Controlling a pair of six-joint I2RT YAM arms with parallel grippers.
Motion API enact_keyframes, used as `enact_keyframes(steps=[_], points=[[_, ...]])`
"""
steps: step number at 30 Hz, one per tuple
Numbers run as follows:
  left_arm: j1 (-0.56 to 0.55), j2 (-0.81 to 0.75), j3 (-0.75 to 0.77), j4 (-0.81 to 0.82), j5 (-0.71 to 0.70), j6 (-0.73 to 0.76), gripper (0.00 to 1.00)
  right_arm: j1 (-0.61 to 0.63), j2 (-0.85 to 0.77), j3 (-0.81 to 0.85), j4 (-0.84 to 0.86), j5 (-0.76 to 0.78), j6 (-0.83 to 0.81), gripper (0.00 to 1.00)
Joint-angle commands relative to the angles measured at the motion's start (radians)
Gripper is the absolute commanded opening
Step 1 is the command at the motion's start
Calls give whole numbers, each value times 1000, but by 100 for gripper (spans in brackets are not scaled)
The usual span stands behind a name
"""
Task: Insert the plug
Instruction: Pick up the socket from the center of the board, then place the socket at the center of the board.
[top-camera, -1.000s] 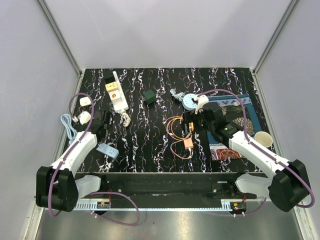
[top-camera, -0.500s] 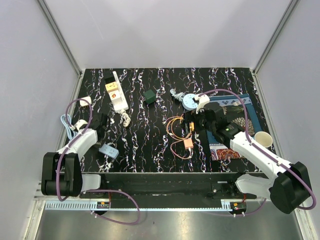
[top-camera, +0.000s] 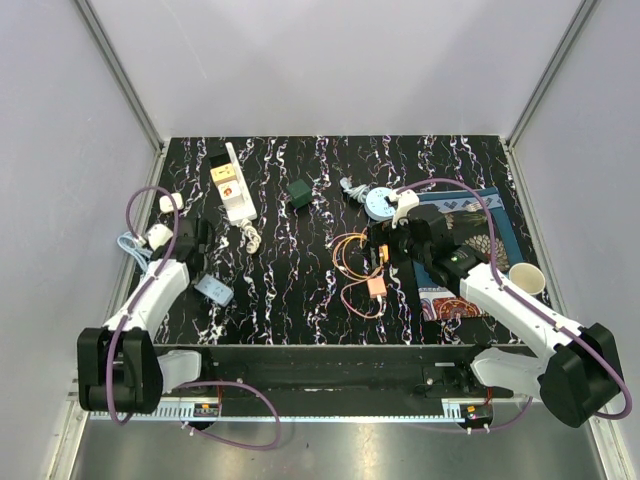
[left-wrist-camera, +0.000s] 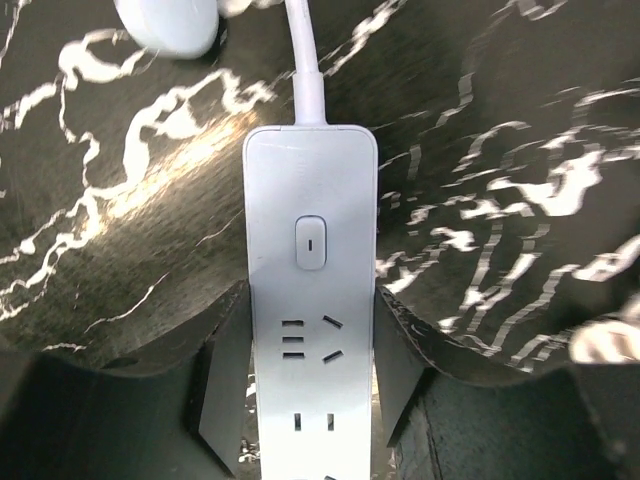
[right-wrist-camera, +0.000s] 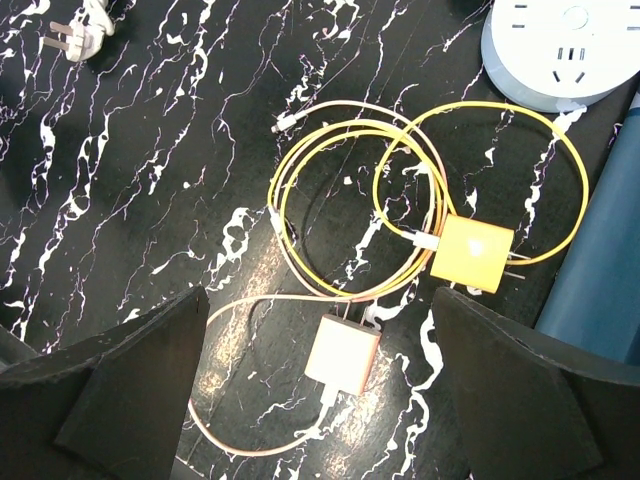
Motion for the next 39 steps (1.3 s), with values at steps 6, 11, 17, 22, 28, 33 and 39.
enact_keyframes(steps=[6, 11, 17, 22, 28, 33, 39], points=[[-134, -125, 283, 45, -2, 277, 0, -3, -22, 70, -5, -5, -3, 99], [-324, -64, 453, 33, 4, 451, 0, -3, -48, 67, -8, 21, 3, 99], [-526, 5, 611, 19, -16, 557, 0, -3, -83, 67, -40, 64, 4, 99], [-624, 28, 740, -1, -36, 616, 0, -3, -129, 56, -71, 113, 1, 98], [-636, 98, 911, -29, 125, 745, 0, -3, -186, 34, -79, 197, 17, 99], [-667, 160, 862, 75, 298, 895, 0, -3, -221, 21, -79, 239, 20, 99], [-675, 197, 661, 233, 498, 980, 0, -5, -252, -1, -91, 239, 21, 99]])
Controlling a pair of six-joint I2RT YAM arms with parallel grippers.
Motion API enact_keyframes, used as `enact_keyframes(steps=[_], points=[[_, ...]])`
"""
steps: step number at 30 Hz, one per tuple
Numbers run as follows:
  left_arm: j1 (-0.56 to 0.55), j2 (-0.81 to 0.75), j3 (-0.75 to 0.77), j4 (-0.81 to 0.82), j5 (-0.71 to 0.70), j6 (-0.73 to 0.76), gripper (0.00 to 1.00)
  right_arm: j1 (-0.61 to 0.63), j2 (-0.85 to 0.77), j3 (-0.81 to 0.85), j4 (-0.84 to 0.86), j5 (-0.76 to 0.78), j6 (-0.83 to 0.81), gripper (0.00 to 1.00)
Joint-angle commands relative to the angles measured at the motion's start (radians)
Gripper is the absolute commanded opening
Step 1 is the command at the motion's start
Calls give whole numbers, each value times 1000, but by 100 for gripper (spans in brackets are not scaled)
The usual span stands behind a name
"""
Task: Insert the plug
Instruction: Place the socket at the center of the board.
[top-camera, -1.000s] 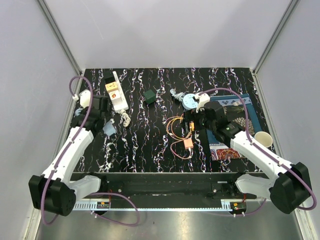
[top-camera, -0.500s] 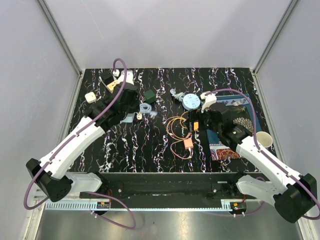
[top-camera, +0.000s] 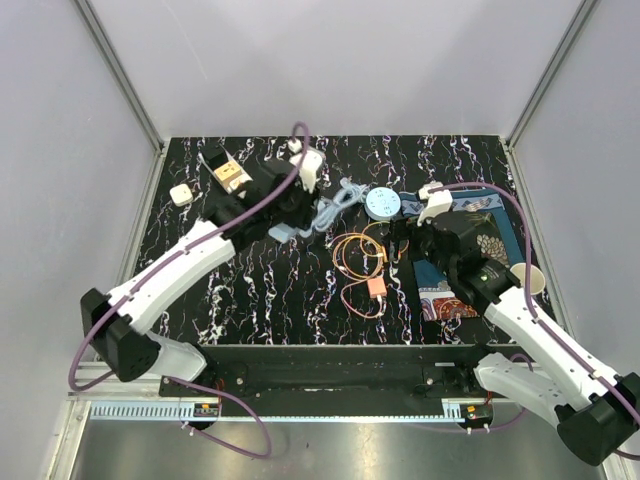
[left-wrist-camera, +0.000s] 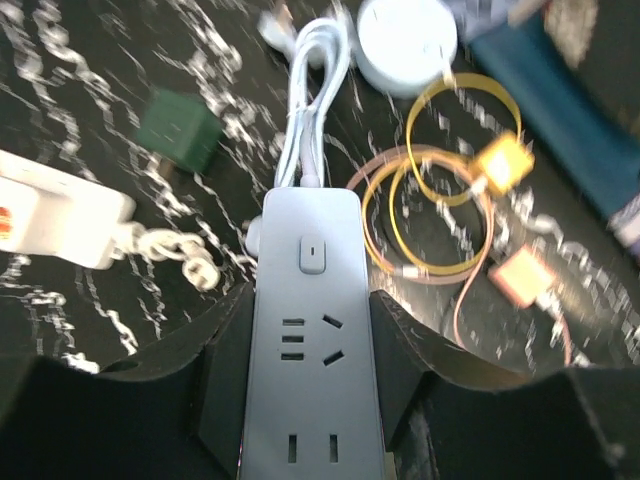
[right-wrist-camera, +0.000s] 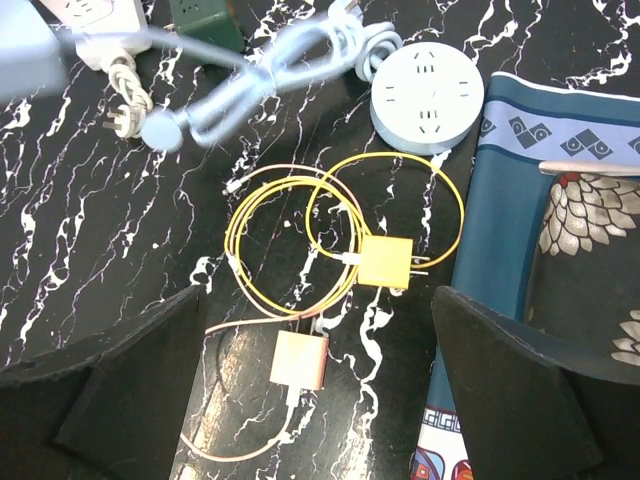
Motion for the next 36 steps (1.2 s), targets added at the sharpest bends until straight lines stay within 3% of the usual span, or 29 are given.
enact_keyframes(steps=[1, 8, 15, 18, 19, 25, 27, 30, 32, 33, 36], points=[[-7, 13, -122, 201, 182, 105, 0, -3, -26, -19, -7, 30, 13, 99], [-5, 34, -371, 224, 57, 150, 0, -5, -25, -36, -22, -9, 11, 99], [-5, 151, -429, 165, 52, 92, 0, -3, 17, -39, -13, -34, 13, 99], [-7, 201, -452, 181, 52, 15, 4, -3, 32, -40, -8, -34, 4, 99], [-7, 215, -463, 195, 54, -2, 11, -3, 36, -43, -8, -34, 4, 99], [-13, 252, -486, 243, 35, -79, 19, -3, 53, -56, 4, -48, 8, 99], [-19, 251, -483, 235, 32, -79, 25, -3, 59, -54, 5, -51, 8, 99], [-24, 226, -471, 226, 29, -89, 51, -3, 64, -47, 5, -55, 1, 99], [-21, 196, -451, 227, 19, -102, 61, -3, 58, -42, 4, -54, -2, 99], [-16, 168, -440, 230, 15, -103, 73, -5, 55, -42, 7, -57, -4, 100], [30, 136, -365, 229, 26, -115, 91, -5, 46, -37, 9, -56, -2, 100]])
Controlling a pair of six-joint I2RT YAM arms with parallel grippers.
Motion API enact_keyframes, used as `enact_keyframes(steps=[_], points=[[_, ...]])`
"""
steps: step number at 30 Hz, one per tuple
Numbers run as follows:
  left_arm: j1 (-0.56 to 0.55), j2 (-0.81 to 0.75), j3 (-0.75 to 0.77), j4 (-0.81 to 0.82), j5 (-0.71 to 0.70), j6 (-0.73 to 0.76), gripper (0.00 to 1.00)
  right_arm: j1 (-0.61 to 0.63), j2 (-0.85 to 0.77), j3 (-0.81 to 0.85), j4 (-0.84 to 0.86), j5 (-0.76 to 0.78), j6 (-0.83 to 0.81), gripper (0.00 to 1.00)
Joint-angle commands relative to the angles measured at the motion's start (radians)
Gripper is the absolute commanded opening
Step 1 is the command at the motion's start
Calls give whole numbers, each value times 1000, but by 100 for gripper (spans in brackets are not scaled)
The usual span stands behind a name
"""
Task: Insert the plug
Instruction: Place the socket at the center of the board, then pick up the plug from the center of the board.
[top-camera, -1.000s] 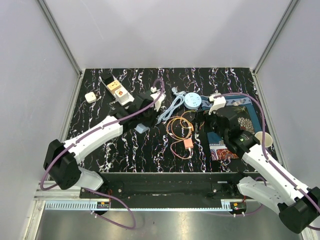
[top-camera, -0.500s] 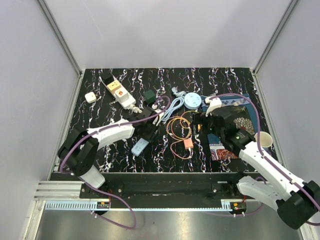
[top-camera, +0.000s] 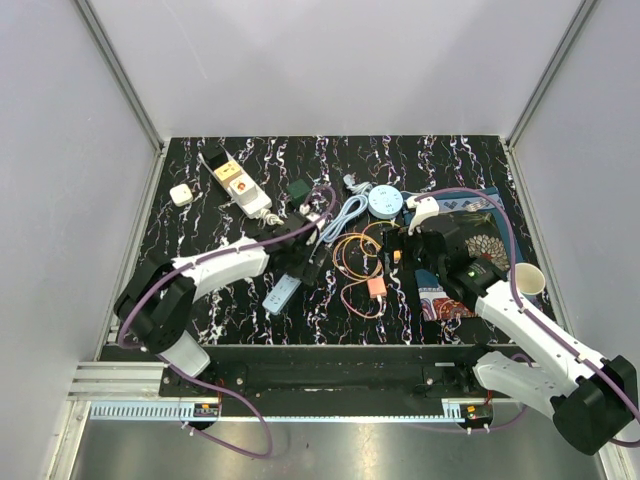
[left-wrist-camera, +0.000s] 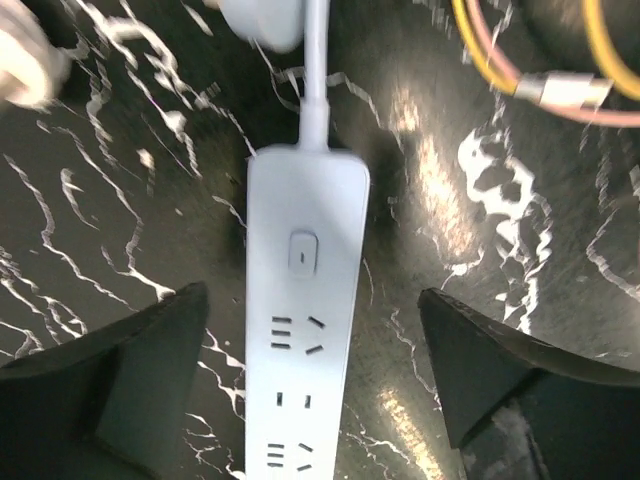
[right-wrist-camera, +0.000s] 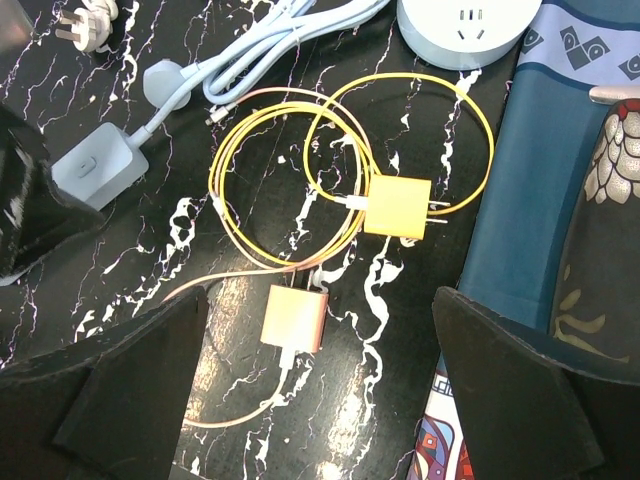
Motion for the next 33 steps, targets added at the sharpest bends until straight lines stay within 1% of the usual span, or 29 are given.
enact_keyframes(steps=[1, 5, 8, 9, 11, 12, 13, 14, 16, 17, 18, 20, 22, 25, 28, 29, 32, 33], points=[[52, -88, 137, 52, -8, -43, 99, -3, -20, 22, 41, -7, -12, 100], [150, -71, 259, 109, -11, -46, 99, -4, -27, 22, 44, 30, -2, 100], [216, 7, 340, 146, -4, -47, 99, -3, -24, 13, 63, 49, 21, 100], [229, 59, 392, 155, -8, -39, 99, -4, -21, 13, 63, 52, 34, 100], [261, 115, 453, 172, -17, 1, 99, -4, -15, 16, 70, 58, 41, 100], [269, 173, 476, 180, -22, 15, 99, -3, -16, 16, 70, 53, 36, 100], [287, 201, 537, 180, -13, 38, 99, -3, -12, 18, 74, 50, 33, 100], [296, 258, 565, 180, 22, 50, 99, -3, -9, 18, 74, 39, 28, 100], [319, 314, 643, 177, 70, 91, 99, -3, 3, 21, 74, 27, 8, 100], [325, 363, 670, 171, 122, 110, 98, -3, 10, 21, 72, 13, -10, 100], [339, 388, 695, 142, 125, 142, 97, -4, 14, 22, 74, 6, -19, 100], [350, 446, 770, 99, 218, 179, 95, -3, 20, 30, 69, -14, -38, 100], [361, 468, 801, 63, 231, 225, 95, -1, 25, 33, 74, -23, -42, 100], [382, 494, 804, 63, 289, 265, 93, -3, 42, 36, 72, -33, -58, 100], [407, 527, 830, 45, 366, 291, 92, -4, 63, 41, 74, -43, -70, 100], [410, 553, 864, 31, 403, 297, 91, -3, 66, 42, 74, -45, -73, 99], [410, 625, 939, -53, 414, 323, 88, -3, 83, 42, 77, -51, -84, 100], [410, 642, 985, -93, 415, 334, 87, -4, 88, 44, 75, -56, -85, 100]])
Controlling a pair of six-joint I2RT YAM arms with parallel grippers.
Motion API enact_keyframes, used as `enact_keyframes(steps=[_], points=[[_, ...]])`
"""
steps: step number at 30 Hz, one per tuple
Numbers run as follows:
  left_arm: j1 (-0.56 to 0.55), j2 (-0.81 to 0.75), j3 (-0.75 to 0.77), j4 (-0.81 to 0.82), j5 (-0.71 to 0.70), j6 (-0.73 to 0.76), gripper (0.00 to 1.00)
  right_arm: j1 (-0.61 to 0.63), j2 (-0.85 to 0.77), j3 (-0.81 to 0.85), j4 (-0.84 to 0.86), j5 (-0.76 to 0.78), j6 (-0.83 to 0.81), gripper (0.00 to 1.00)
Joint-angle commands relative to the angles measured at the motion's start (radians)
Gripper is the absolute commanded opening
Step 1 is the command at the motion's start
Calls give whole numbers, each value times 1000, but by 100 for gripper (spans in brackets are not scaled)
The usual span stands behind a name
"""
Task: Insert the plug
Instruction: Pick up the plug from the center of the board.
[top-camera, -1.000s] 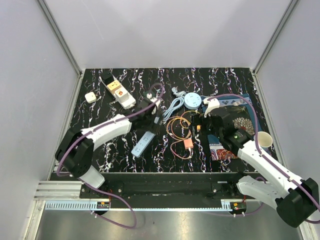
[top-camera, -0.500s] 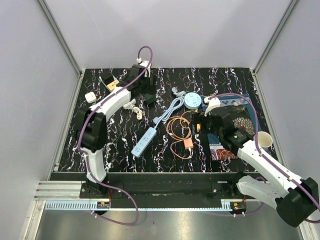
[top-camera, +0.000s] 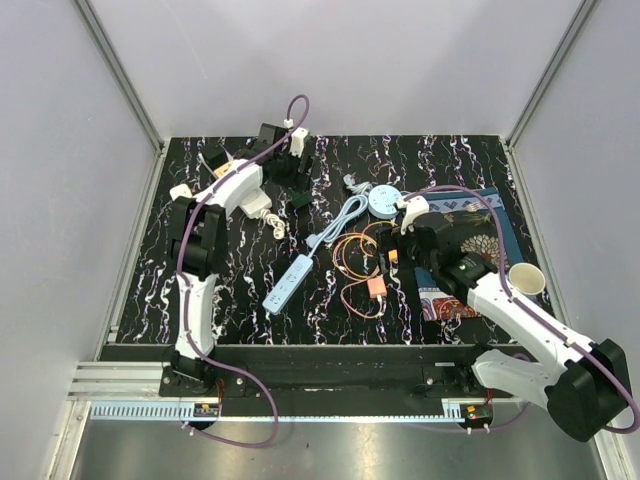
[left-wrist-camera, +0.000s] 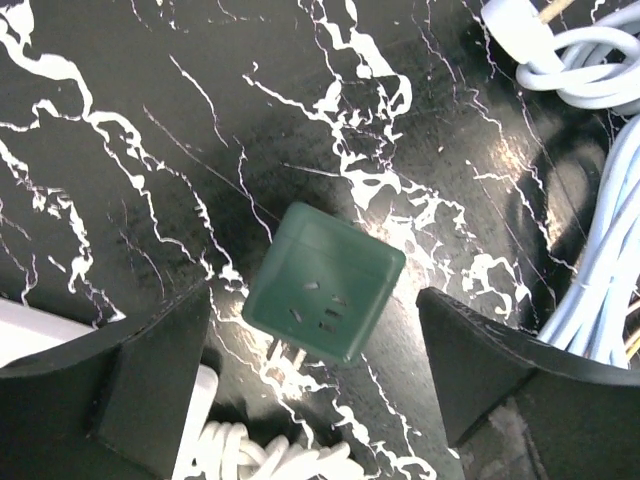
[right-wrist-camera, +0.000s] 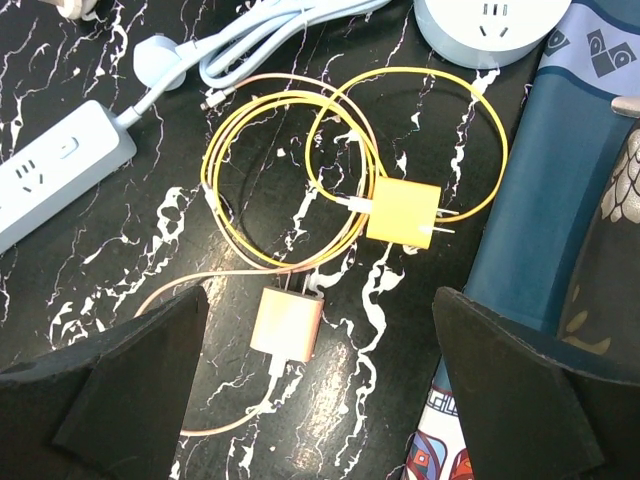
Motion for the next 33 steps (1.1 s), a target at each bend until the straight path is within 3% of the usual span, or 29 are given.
enact_keyframes(steps=[1, 13, 17, 20, 21, 25, 28, 30, 33], points=[[8, 84, 150, -98, 88, 69, 84, -3, 24, 42, 40, -38, -33, 100], [8, 147, 191, -187, 100, 126, 74, -3, 69, 60, 47, -55, -44, 100], [8, 147, 191, -189, 100, 126, 59, -5, 68, 60, 51, -55, -45, 100], [8, 141, 190, -189, 89, 126, 35, -3, 72, 68, 53, -55, -39, 100], [8, 138, 188, -189, 89, 128, 22, -3, 72, 74, 53, -55, -39, 100], [3, 59, 145, -172, 98, 135, 4, -3, 68, 91, 53, -73, -4, 100], [-12, -78, 3, -59, 60, 125, 0, -3, 74, 120, 51, -119, 53, 100], [-20, -170, -95, 97, 66, 102, 0, -5, 89, 161, 36, -147, 93, 100], [-44, -365, -357, 354, 66, 92, 0, -6, 103, 212, 19, -196, 188, 100]])
